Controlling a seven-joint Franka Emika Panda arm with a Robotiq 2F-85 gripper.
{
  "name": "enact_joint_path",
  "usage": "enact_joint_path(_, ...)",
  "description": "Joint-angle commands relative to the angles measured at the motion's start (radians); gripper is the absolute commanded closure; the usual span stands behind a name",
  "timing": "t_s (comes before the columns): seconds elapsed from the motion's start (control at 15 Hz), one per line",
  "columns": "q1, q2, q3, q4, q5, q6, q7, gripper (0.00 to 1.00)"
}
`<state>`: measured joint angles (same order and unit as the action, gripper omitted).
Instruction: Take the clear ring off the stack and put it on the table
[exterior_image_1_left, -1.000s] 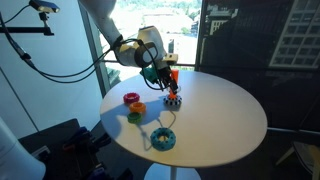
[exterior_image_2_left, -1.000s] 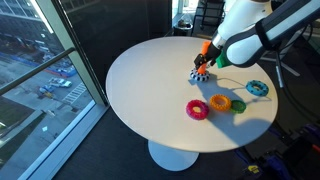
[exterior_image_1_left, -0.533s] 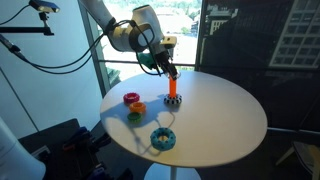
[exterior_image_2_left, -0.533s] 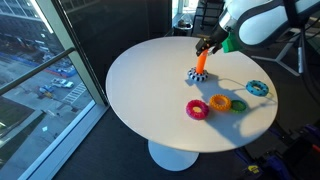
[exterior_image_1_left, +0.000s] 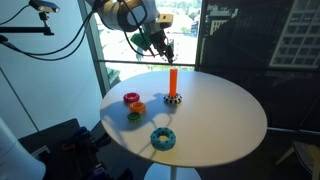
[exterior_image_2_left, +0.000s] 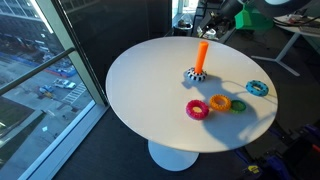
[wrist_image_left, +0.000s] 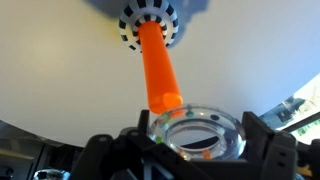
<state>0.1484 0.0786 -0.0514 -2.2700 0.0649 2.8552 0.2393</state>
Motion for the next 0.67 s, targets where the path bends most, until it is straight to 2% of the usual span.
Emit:
enact_joint_path(0.0, -0.010, -0.078, 0.034, -0.008, 0.165, -0.147, -0.198, 0.34)
enact_joint_path(0.07, -0.040, -0.082, 0.068, 0.003, 0.196, -0.205, -0.245, 0.34)
enact_joint_path(0.27, -0.050, -0.089, 0.070, 0.021, 0.220, -0.345, -0.322, 0.34)
enact_joint_path(0.6, -0.075, -0.054, 0.064, 0.057, 0.154, -0.549, -0.343, 0.34)
